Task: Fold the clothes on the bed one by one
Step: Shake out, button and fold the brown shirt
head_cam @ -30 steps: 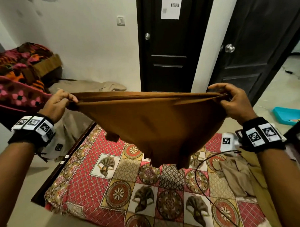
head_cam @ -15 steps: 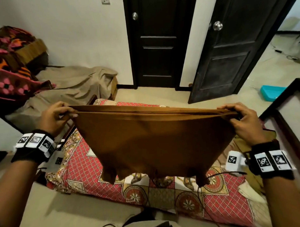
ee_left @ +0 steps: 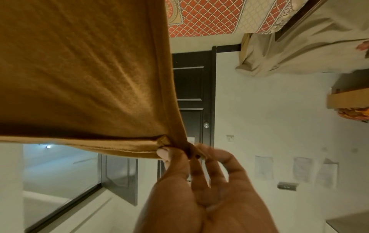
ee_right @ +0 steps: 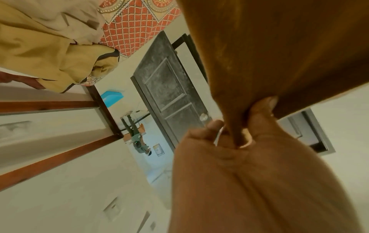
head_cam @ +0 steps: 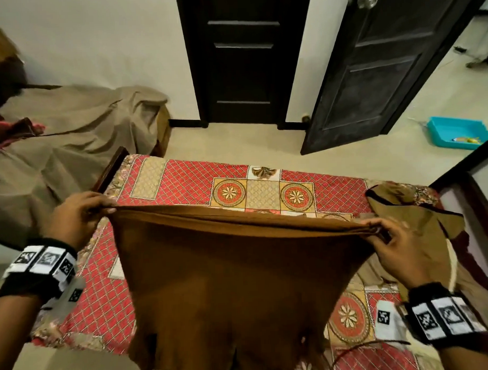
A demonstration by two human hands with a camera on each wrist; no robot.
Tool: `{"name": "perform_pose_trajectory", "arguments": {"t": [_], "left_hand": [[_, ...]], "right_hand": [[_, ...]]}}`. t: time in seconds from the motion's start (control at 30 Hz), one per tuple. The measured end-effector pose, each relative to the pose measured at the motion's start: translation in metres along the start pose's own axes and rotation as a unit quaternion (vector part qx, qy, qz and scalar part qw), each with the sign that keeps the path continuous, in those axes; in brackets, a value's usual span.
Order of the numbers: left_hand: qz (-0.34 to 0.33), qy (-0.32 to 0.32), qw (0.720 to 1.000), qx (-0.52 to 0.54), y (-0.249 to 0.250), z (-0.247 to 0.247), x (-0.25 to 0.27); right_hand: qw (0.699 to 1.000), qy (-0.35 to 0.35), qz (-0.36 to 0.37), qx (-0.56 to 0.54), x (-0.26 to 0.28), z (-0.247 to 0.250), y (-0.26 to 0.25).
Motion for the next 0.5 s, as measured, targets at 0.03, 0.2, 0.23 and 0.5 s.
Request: {"name": "perform_pose_trajectory", "arguments": {"t": [0.03, 0.2, 0.23, 0.5], "left_hand": [[0.002, -0.012, 0.999, -0.035, -0.012, -0.018, -0.031], [0.048, -0.059, 0.993, -0.086, -0.053, -0.107, -0.169], [0.063, -0.061, 0.993, -0.079, -0.056, -0.122, -0.194], [0.141, -0.045, 0.962, 0.231, -0.102, -0.288, -0.324]], "right_hand": [[0.999, 0.019, -0.028, 0.021, -0.028, -0.004, 0.015], [0.989, 0.051, -0.135, -0.022, -0.159, -0.037, 0.085], [0.986, 0.072, -0.146, -0.032, -0.182, -0.04, 0.09], [0.955, 0.127, -0.187, -0.19, -0.344, -0.141, 0.183]]}}
Point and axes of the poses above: each hand's wrist, its own x-axis away from the middle knuckle, its own z-axis out of the back of the hand, y = z × x, the point moved 10 cm from there along -x, towards the middle knuckle, and after that the axes turned 14 degrees about -y, right-handed, at the moved point
